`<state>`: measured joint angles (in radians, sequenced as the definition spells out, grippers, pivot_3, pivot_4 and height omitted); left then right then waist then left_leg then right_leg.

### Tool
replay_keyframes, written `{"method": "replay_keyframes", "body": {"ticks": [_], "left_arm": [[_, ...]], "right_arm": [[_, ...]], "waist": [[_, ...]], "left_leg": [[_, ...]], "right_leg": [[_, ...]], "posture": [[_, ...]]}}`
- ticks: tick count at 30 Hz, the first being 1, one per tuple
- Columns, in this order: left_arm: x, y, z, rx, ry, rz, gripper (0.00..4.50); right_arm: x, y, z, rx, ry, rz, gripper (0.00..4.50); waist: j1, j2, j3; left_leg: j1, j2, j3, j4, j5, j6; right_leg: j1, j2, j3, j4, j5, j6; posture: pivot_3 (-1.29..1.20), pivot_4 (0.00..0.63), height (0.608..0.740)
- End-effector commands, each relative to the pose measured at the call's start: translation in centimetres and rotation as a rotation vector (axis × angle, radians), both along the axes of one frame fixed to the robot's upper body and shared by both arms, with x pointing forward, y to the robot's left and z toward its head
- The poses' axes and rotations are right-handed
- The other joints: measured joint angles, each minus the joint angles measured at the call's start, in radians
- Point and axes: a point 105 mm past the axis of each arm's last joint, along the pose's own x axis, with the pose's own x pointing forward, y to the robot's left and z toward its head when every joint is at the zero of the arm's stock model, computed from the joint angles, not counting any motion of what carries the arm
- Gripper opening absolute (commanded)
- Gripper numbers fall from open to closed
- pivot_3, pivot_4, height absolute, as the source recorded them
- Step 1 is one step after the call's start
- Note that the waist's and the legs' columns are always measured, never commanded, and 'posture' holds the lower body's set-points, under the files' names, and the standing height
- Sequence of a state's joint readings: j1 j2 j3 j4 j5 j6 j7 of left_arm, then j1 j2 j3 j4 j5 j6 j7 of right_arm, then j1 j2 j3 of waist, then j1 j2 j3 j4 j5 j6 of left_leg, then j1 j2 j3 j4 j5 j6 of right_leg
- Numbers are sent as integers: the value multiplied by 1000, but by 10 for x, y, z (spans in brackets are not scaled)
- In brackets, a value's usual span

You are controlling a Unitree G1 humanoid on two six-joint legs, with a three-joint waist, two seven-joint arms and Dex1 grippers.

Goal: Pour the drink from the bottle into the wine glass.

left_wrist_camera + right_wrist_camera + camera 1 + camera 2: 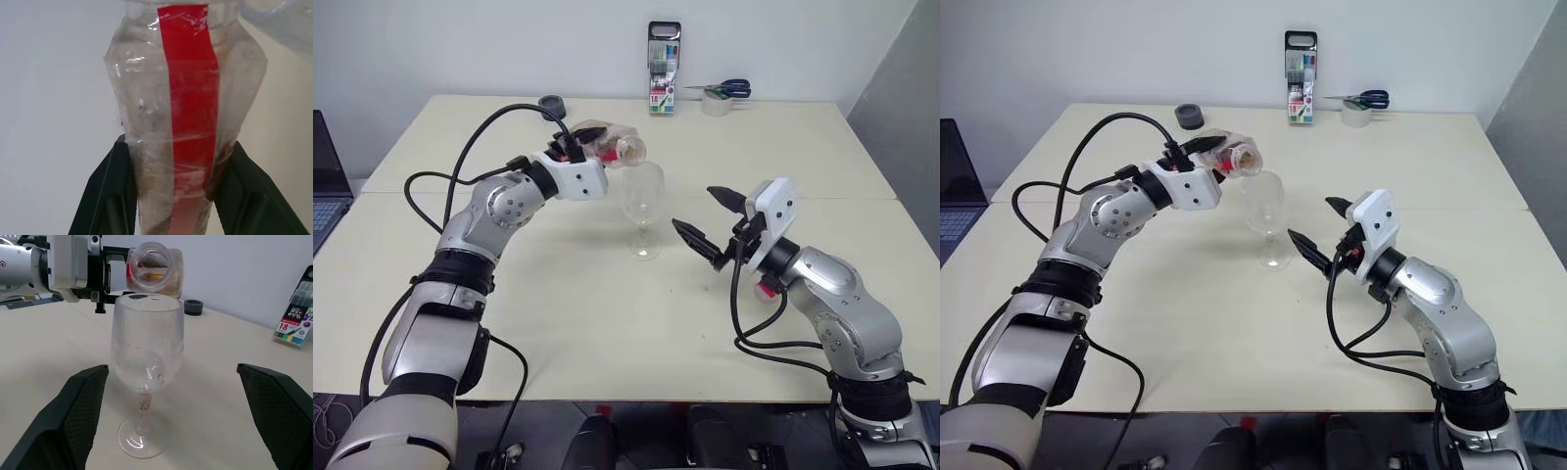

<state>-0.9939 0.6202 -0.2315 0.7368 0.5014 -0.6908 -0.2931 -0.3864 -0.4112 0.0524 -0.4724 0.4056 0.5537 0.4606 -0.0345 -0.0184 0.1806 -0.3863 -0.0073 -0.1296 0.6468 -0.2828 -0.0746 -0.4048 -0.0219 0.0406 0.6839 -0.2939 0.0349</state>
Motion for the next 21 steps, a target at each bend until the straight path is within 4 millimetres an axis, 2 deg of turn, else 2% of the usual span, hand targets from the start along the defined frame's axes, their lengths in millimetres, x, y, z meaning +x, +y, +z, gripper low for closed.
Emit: {"method": "replay_keyframes", "body": {"ticks": [1,21], "left_arm": [[-6,-4,28,14,-128,-31,1681],[-5,1,44,101,-257,-5,1681]], "right_arm": [[-2,-2,17,15,-75,-8,4500],[-14,1,12,-14,-53,86,4500]], "waist": [[0,0,0],[-8,0,0]], "left_leg": [[0,0,0,0,0,0],[1,-1,0,2,0,0]], "right_leg": [[0,0,0,0,0,0],[-1,0,0,6,0,0]], "posture": [[0,150,740],[0,150,740]]}}
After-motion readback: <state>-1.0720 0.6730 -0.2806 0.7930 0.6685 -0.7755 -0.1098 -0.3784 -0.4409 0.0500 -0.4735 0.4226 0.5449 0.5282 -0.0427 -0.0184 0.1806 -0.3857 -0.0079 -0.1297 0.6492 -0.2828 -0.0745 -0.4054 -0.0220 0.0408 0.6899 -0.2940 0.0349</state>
